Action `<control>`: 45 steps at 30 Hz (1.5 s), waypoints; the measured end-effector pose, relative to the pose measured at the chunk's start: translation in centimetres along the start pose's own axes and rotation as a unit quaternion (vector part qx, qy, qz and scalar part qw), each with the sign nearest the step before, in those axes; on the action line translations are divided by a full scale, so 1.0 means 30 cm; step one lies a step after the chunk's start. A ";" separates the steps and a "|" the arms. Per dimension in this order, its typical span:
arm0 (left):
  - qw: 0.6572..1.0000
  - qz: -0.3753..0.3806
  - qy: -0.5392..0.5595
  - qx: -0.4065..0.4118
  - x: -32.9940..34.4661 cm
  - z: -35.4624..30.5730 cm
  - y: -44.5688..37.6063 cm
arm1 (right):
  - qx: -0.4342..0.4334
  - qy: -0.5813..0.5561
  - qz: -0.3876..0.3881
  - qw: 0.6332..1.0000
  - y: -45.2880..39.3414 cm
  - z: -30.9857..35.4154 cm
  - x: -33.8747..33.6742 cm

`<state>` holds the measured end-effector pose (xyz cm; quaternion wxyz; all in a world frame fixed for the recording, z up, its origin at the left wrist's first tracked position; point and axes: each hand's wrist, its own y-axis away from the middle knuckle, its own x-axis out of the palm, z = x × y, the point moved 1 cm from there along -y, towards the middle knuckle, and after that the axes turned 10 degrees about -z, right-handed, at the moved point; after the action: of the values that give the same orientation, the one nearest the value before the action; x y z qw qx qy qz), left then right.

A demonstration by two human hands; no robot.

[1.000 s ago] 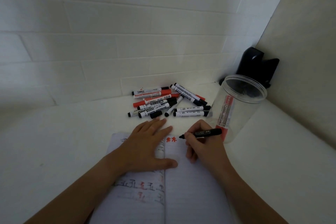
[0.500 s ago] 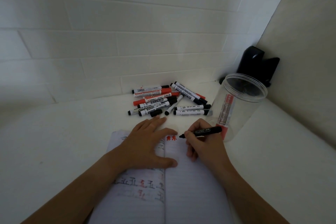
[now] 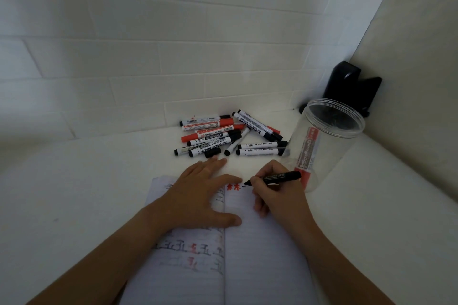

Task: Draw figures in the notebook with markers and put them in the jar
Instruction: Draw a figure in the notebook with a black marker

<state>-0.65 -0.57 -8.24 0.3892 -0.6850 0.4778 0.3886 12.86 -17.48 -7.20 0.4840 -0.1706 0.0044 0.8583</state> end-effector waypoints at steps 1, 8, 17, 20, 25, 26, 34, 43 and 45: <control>1.000 0.003 -0.002 -0.002 0.000 -0.001 0.000 | -0.001 0.004 0.003 1.000 0.001 0.001 0.000; 1.000 0.004 -0.002 -0.002 -0.004 -0.003 0.001 | -0.005 0.011 0.009 1.000 0.007 -0.002 0.000; 1.000 0.001 -0.006 0.003 0.003 0.001 -0.001 | -0.016 0.027 0.014 0.999 0.006 0.004 0.007; 1.000 0.000 -0.011 0.003 0.004 0.003 -0.002 | -0.003 0.022 0.002 1.000 0.008 0.004 -0.001; 1.000 -0.004 -0.004 0.004 0.006 0.005 -0.001 | -0.004 0.021 -0.011 1.000 0.003 0.003 0.004; 1.000 -0.003 -0.005 0.003 0.007 0.005 -0.001 | -0.004 0.019 -0.012 1.000 0.002 0.000 0.006; 1.000 -0.015 0.001 0.005 0.007 0.006 0.000 | -0.009 0.023 0.023 0.999 0.003 -0.010 0.007; 0.978 -0.207 0.040 -0.007 -0.022 0.006 -0.016 | 0.005 -0.020 -0.008 1.000 -0.003 -0.010 0.005; 0.959 -0.283 0.000 -0.012 -0.024 0.027 -0.027 | 0.005 -0.023 -0.006 1.000 -0.003 -0.010 0.009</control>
<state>-0.18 0.61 -7.80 0.4752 -0.7968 0.2594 0.2684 12.89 -17.27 -7.55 0.4898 -0.1483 -0.0037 0.8591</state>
